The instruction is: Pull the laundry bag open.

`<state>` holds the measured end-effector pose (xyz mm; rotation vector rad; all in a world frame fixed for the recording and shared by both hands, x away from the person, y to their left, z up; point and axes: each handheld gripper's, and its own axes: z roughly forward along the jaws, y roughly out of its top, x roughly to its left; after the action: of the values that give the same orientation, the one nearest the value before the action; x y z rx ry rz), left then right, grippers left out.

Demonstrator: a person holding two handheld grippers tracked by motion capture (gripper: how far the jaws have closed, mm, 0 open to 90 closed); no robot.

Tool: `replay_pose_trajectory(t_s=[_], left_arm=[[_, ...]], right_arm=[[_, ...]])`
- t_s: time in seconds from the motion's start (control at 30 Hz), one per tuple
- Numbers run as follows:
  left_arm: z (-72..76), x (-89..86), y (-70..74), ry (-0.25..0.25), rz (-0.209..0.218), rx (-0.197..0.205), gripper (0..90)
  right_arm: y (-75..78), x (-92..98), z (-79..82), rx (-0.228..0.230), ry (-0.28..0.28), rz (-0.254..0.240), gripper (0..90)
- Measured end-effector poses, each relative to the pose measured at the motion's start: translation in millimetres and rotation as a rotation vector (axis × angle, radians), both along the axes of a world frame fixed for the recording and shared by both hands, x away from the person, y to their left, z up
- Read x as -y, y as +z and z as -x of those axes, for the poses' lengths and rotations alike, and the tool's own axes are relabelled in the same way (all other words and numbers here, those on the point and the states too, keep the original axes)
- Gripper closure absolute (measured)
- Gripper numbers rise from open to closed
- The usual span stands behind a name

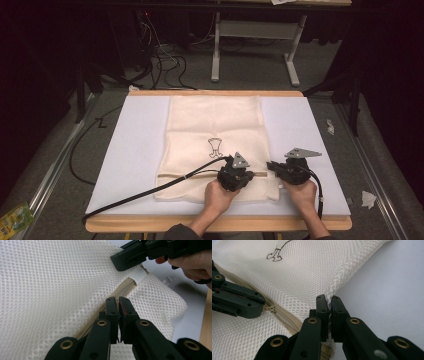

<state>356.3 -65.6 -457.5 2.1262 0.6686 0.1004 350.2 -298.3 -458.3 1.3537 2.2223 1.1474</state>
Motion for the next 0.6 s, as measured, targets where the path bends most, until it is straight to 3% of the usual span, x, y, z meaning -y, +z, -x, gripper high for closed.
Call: replay_pose_trajectory(t_s=[0.2, 0.6], left_arm=[[-1.5, -5.3, 0.2, 0.001, 0.026, -0.027, 86.7], [-0.5, -14.0, 2.8, 0.000, 0.021, -0.011, 86.7]], right_arm=[[-0.5, -0.3, -0.2, 0.002, 0.002, 0.006, 87.7], [-0.6, -1.1, -0.3, -0.002, 0.006, 0.007, 87.7]])
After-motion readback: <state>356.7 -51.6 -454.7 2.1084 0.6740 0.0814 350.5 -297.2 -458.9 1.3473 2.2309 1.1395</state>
